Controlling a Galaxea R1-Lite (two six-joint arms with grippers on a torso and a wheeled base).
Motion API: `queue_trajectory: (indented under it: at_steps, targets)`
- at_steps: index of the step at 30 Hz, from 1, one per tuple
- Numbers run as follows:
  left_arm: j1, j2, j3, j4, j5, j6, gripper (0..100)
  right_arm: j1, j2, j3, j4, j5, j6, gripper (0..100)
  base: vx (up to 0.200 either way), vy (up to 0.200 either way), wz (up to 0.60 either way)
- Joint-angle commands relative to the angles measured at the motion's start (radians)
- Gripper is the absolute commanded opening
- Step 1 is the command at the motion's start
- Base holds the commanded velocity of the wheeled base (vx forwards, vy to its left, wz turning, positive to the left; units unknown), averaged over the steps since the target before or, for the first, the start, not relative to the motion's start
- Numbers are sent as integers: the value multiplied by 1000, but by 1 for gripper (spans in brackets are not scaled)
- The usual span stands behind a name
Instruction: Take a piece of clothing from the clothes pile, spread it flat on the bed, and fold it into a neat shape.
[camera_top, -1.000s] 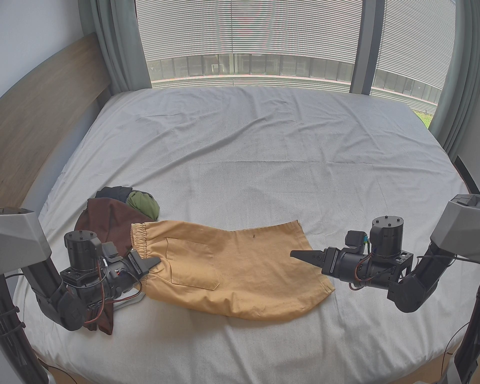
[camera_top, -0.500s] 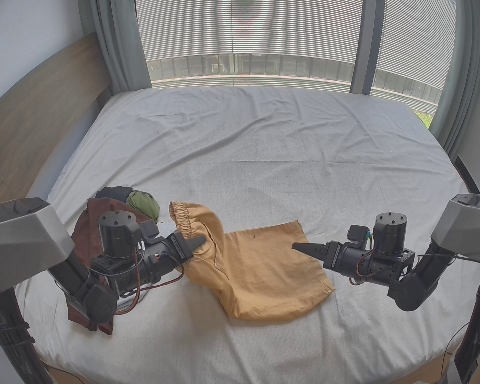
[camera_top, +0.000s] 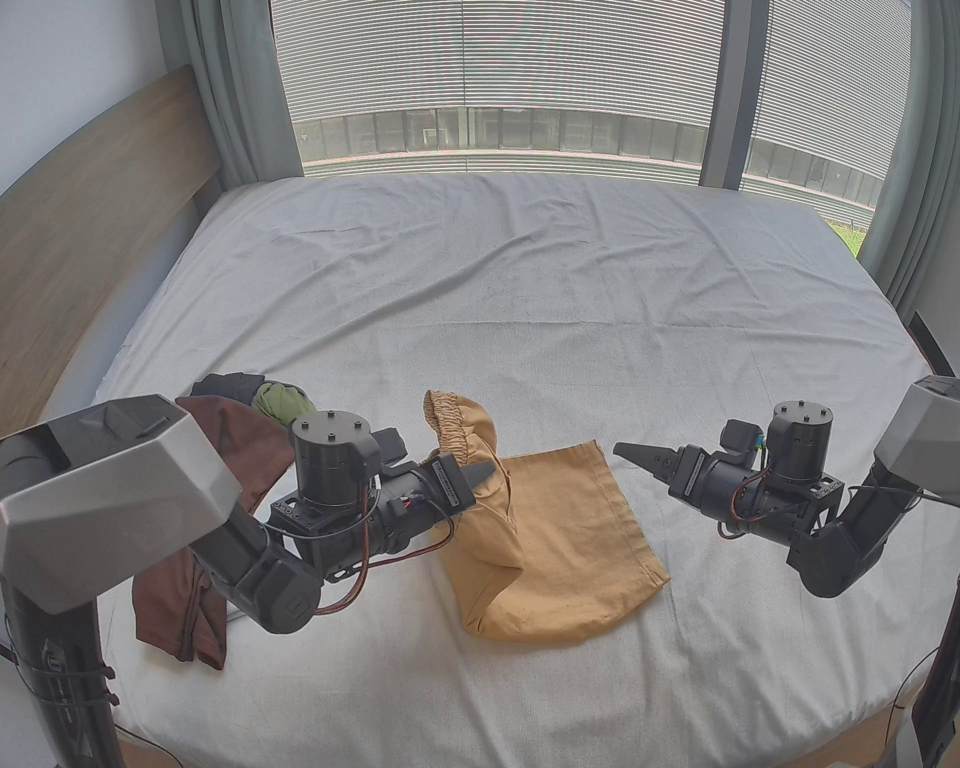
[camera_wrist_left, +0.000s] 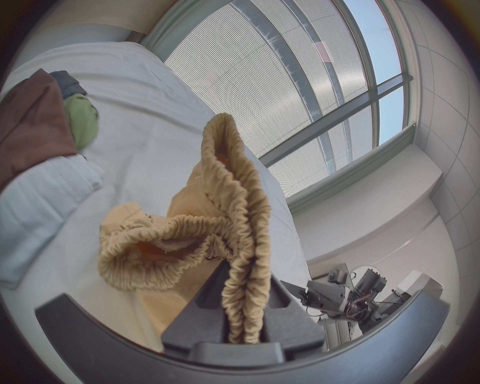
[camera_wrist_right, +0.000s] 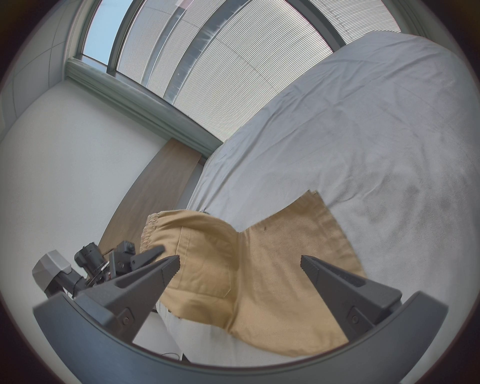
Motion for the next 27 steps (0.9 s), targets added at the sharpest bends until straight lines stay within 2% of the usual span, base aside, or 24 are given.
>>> queue_trajectory:
  at_steps: [1,14,15,27]
  targets:
    - [-34,75,-89,26,-1,-2,0,-30,1,-21,4,-7,0,100,0,0,0]
    - [-129,202,-298,142,1,-2,0,-66,1,-38,10,-7,-2,100,0,0,0]
    - [-183,244,-307,220,71,19,0,-66,6,-30,10,-7,-2,100,0,0,0]
    - [-178,245,-295,215,71,39,0,-64,6,-30,10,-7,-2,100,0,0,0]
